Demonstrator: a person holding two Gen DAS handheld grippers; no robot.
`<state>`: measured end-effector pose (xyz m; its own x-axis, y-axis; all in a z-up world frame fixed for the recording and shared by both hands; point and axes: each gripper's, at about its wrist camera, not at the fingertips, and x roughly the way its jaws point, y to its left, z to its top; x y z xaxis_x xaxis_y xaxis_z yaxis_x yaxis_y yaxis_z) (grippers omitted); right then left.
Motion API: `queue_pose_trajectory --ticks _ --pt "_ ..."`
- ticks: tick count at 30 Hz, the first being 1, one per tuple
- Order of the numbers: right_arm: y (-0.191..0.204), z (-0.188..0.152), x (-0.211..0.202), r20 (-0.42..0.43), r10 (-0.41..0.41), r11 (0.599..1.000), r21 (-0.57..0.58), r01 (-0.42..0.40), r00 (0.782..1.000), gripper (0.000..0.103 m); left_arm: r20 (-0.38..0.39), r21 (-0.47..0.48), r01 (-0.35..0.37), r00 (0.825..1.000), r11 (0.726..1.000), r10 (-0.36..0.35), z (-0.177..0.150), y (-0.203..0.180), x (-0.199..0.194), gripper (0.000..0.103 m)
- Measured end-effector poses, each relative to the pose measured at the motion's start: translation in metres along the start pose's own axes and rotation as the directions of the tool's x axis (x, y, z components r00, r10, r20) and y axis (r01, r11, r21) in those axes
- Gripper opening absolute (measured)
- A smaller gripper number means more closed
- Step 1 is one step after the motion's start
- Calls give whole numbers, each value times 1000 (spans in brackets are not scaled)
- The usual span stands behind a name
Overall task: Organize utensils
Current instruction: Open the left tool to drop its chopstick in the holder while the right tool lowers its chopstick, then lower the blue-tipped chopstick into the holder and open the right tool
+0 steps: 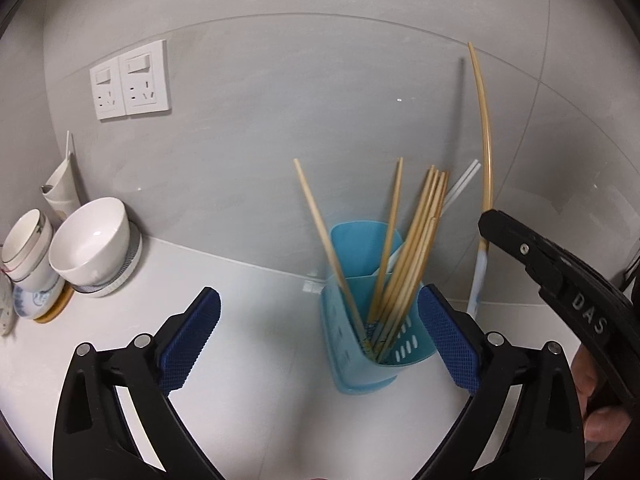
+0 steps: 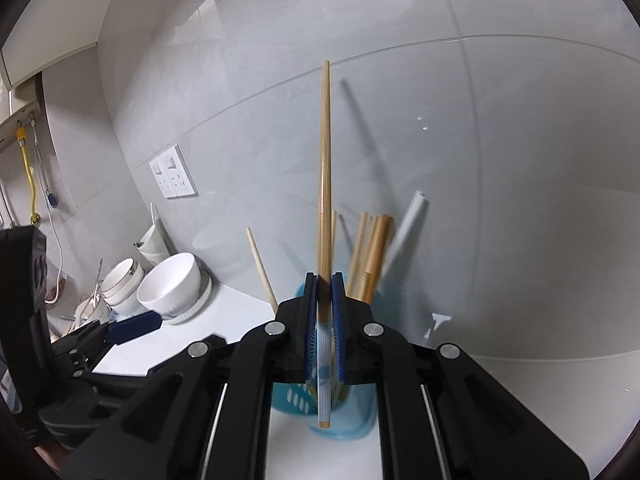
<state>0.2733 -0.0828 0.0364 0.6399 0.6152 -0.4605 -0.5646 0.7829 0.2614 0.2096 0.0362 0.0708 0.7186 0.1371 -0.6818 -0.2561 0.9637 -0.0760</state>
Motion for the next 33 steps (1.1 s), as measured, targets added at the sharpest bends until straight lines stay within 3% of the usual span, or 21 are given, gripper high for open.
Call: queue_pose_trajectory --ticks 14,24,33 --pt "6 -19 31 14 -33 999 -23 34 999 7 -33 -29 -14 999 999 14 -6 34 20 97" --pt "8 -43 51 -60 -73 996 -53 69 996 7 -48 -27 -28 998 999 27 -13 37 27 97" --pt "16 -43 48 -113 -118 990 -91 108 987 9 -40 -26 -30 999 999 29 -11 37 22 97"
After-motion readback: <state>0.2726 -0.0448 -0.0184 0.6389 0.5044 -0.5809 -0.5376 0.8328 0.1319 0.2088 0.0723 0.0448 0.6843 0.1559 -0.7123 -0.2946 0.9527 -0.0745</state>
